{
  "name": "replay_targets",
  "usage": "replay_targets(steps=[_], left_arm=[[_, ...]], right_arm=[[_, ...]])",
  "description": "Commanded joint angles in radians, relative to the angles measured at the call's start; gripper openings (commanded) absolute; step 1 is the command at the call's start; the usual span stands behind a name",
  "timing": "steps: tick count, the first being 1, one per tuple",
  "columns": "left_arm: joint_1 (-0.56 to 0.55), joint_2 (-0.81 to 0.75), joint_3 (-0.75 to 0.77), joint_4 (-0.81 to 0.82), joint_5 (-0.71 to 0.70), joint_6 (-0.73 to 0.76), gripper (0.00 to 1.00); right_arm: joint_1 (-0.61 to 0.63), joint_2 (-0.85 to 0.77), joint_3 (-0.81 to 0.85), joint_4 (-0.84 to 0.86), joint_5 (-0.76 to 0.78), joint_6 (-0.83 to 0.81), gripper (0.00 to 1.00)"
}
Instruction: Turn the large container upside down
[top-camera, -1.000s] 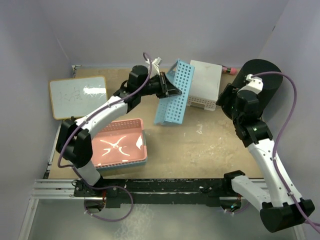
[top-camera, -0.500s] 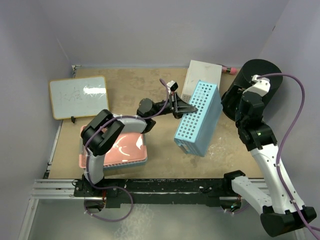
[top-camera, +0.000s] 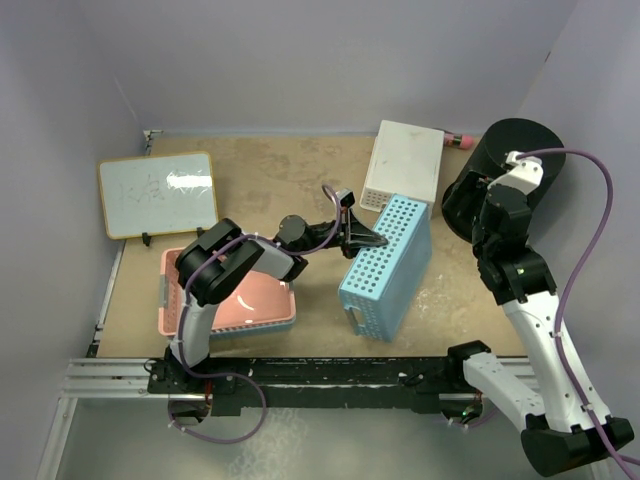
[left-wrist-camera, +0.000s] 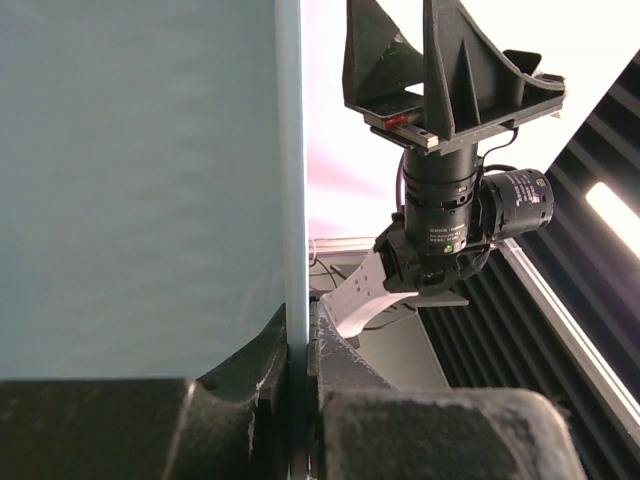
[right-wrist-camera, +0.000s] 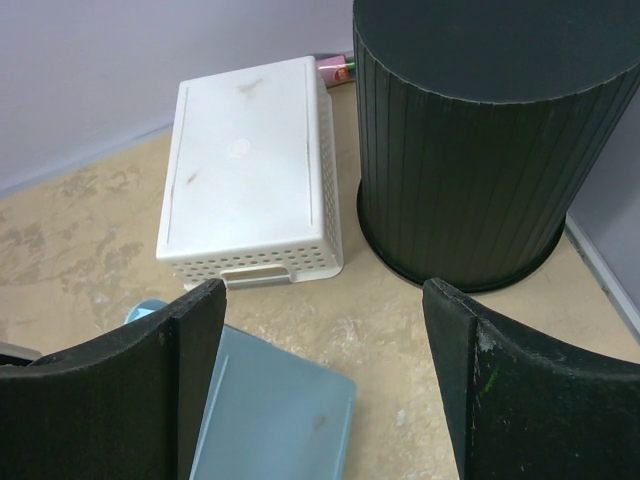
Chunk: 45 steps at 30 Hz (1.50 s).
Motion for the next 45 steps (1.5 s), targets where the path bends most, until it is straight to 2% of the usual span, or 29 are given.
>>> replay_targets(steps=[1,4,10,13,16,24,29,33,36,39,45], left_arm=[[-0.001,0.053,-0.019,0.234,0.005,0.002,0.0],[0.003,0.072,-0.019,0.233,0.032,0.02,0.02],[0.044,0.103,-0.037,0.232,0.062,0.042,0.43],[0.073,0.1,-0.043,0.183,0.071,0.08,0.51],[0.091,0.073,-0.043,0.049,0.083,0.183,0.54],[0.126,-0.075,0.049,-0.531,0.071,0.629,0.55],[0.126,-0.206,0.248,-1.188,-0.06,1.119,0.56],[0.136,-0.272,0.393,-1.565,-0.194,1.347,0.56],[0.16,-0.324,0.462,-1.718,-0.306,1.448,0.57],[0.202,-0.385,0.491,-1.804,-0.411,1.505,0.57],[0.256,-0.516,0.5,-1.903,-0.654,1.593,0.62]], right_arm=[[-0.001,-0.006,0.017,0.029,0.01,-0.015,0.82],[-0.001,-0.001,0.019,0.029,0.003,-0.018,0.82],[-0.001,0.002,0.021,0.027,-0.005,-0.02,0.82],[-0.001,0.005,0.025,0.025,-0.005,-0.022,0.82],[-0.001,0.005,0.028,0.023,-0.005,-0.022,0.82],[-0.001,0.033,0.026,0.005,-0.068,-0.022,0.82],[-0.001,0.093,0.06,-0.068,-0.139,-0.026,0.82],[-0.001,0.16,0.085,-0.188,-0.156,-0.001,0.82],[-0.001,0.231,0.087,-0.277,-0.165,0.068,0.82],[-0.001,0.282,0.048,-0.302,-0.29,0.165,0.8],[0.032,0.333,-0.099,-0.169,-0.579,0.441,0.77]])
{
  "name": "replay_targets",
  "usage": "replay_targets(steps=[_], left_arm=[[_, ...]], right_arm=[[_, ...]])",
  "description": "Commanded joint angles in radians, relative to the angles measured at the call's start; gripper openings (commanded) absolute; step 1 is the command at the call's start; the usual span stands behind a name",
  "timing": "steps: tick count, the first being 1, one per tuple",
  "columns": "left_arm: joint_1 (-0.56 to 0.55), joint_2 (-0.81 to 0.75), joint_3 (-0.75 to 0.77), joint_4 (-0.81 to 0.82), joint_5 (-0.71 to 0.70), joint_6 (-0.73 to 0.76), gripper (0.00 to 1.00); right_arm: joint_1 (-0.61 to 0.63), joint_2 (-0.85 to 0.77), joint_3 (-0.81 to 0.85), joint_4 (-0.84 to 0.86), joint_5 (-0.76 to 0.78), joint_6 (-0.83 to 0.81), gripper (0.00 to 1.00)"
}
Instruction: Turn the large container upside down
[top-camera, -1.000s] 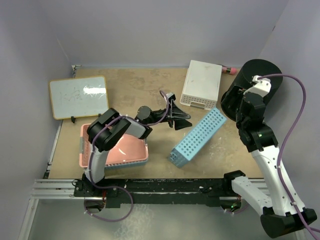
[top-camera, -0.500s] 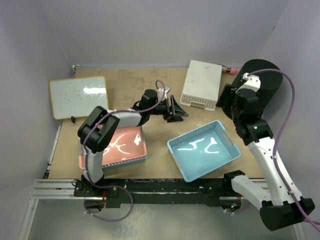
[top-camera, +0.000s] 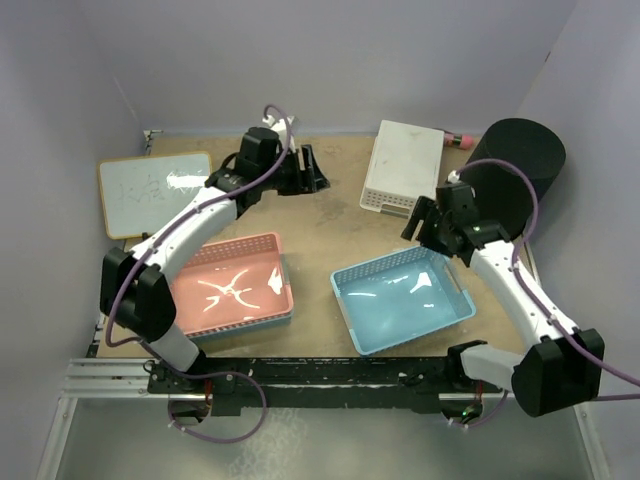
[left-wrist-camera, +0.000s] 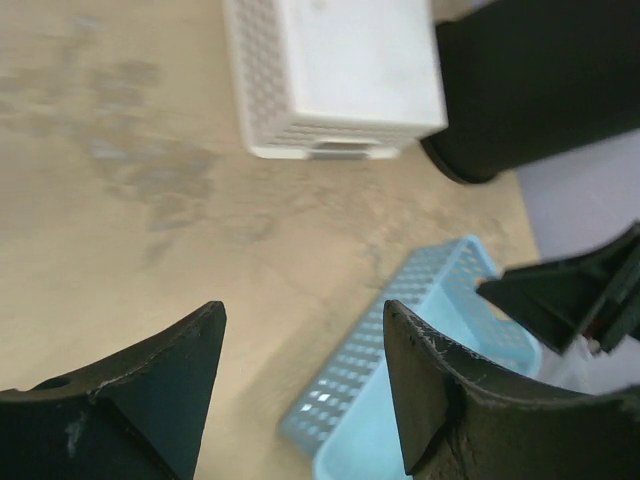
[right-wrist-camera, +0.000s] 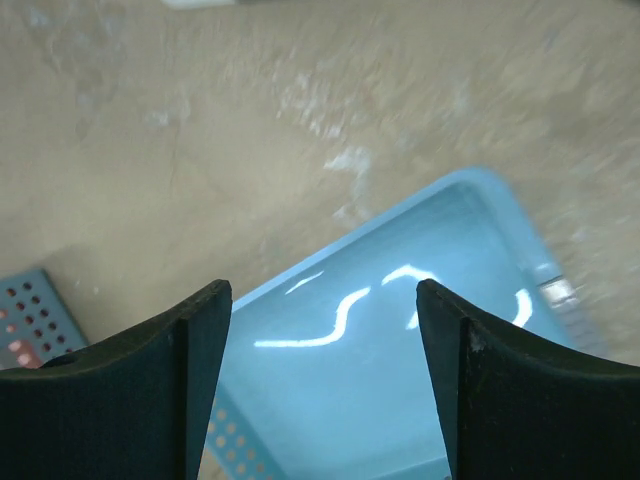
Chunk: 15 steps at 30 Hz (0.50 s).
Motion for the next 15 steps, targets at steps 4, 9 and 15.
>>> replay_targets(steps=[4,9,15], left_arm=[[0.029,-0.158,0.003,-0.163,-0.311,0.162,0.63],[0.028,-0.197,-0.048,-0.155,-0.324,0.169,0.63],[0.03,-0.226,-0.07,-0.17,-0.334,0.188,0.63]], right_arm=[[0.106,0.051,-0.125,0.137,-0.213,0.387,0.78],[0.132,0.164,-0.122,0.145,-0.164,0.51,0.79],[0.132,0.272,-0.111,0.187,-0.146,0.565,0.63]])
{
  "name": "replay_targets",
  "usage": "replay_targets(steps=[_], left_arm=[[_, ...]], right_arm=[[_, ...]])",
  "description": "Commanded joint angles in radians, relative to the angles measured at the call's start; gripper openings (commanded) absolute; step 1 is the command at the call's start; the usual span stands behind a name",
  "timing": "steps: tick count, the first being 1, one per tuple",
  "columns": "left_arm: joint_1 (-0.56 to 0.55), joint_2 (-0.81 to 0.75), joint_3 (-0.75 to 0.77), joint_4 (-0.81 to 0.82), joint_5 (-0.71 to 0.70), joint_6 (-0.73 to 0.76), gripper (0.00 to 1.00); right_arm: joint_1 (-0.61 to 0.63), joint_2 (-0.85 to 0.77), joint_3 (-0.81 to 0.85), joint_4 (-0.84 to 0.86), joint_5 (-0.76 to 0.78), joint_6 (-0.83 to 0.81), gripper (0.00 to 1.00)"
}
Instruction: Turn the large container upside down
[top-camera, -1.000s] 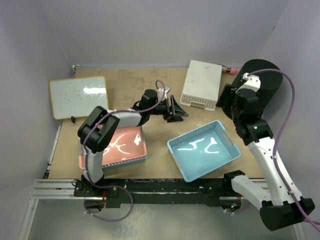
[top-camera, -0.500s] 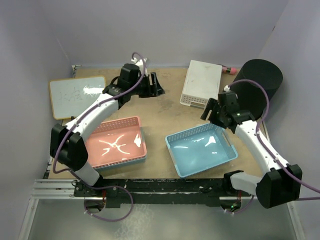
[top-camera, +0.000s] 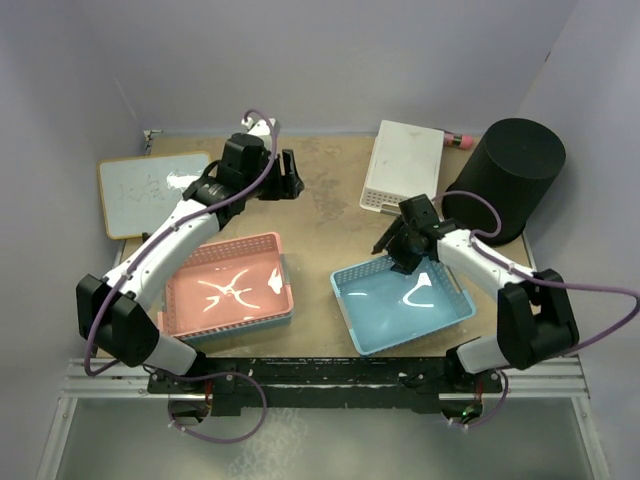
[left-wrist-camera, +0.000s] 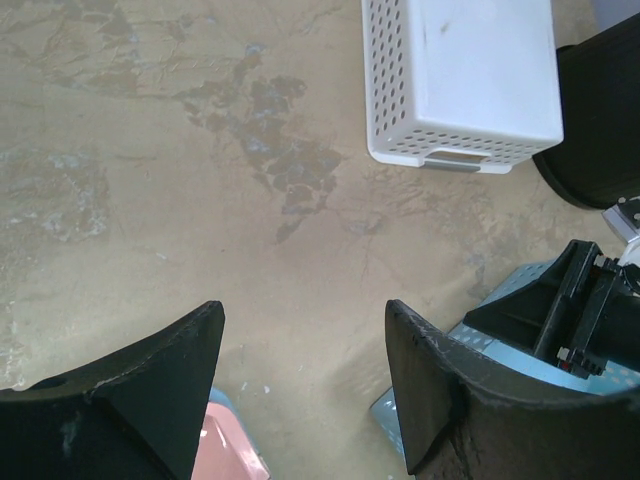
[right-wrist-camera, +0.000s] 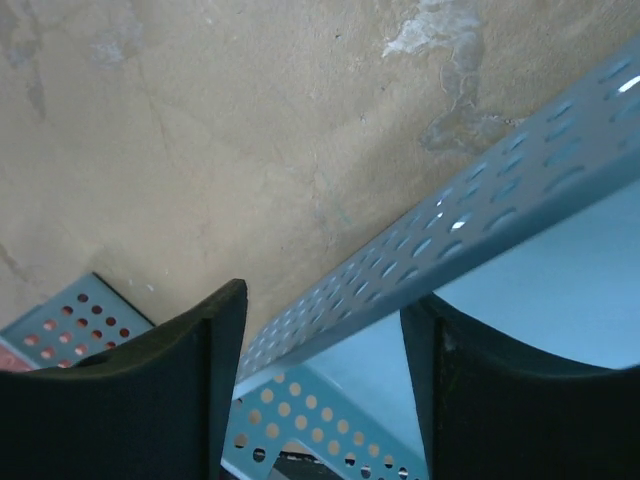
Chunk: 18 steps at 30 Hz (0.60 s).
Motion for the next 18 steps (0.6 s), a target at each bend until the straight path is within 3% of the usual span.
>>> replay_targets(steps=[1,7,13,18], left_arm=[[-0.002,-0.047,-0.019,-0.005,-0.035,0.044,0.63],[-0.002,-0.062,-0.016,-0.027,-0.07,0.076,0.63],[0.001,-0.06,0.045,-0.084,-0.145,0.125,0.63],[0.028,-0.061,0.102,-0.152,-0.202,0.153,0.63]], right_arm=[[0.0,0.032,0.014,0.06,0.008,0.092,0.55],[0.02,-0.019,0.03,0.077,-0.016,0.092,0.02],[0.081,-0.066,0.09,0.086,-0.081,0.109,0.0],[0.137,-0.09,0.108,0.212,-0.162,0.122,0.0]])
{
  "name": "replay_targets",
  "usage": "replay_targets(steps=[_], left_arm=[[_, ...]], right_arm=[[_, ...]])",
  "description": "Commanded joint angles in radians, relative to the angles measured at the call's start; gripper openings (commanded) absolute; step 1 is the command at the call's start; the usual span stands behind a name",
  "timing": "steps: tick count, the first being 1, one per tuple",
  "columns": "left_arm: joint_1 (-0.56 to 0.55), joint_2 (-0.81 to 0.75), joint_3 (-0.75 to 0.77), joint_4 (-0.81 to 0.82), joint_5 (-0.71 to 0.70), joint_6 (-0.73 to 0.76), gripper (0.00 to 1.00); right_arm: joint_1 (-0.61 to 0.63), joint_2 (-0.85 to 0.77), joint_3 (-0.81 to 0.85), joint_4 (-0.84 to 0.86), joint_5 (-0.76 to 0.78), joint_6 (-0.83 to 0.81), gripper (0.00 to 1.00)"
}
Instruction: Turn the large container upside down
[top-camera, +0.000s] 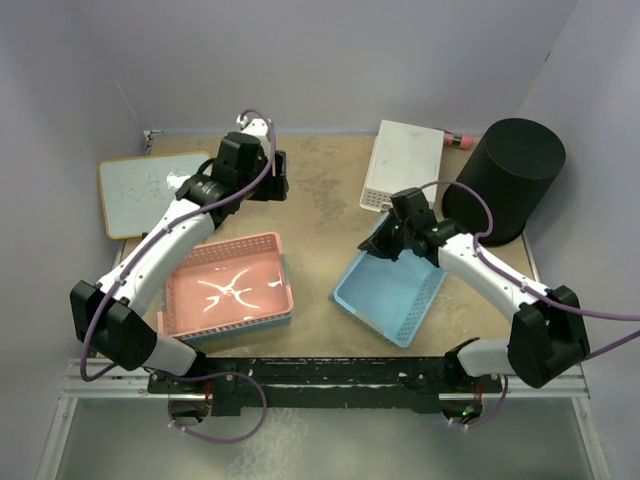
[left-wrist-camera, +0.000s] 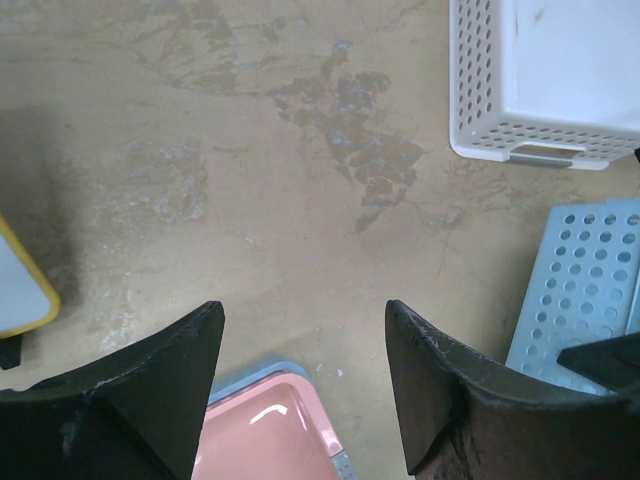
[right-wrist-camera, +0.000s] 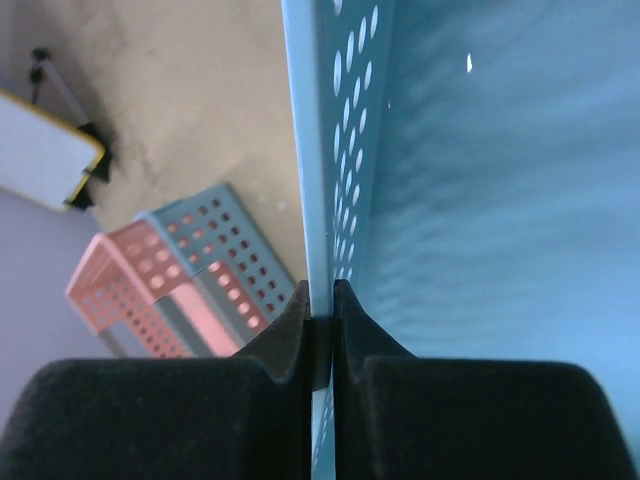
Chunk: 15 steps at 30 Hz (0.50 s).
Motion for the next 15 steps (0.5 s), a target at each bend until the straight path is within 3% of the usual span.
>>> replay_targets(steps=[1,7,15], left_arm=[[0.034,-0.039,0.088,-0.048,-0.076,0.052,0.63],[0.07,-0.041,0.117,-0.087,-0.084,0.051,0.63],[0.083,-0.018,0.127,-0.075,-0.035,0.037,0.63]], right_arm=[[0.046,-0.025,0.057,0.197,-0.111,0.03,0.0],[0.064,0.005,0.048,0.513,-0.314,0.033,0.0],[0.064,-0.032,-0.049,0.86,-0.476,0.094,0.0]])
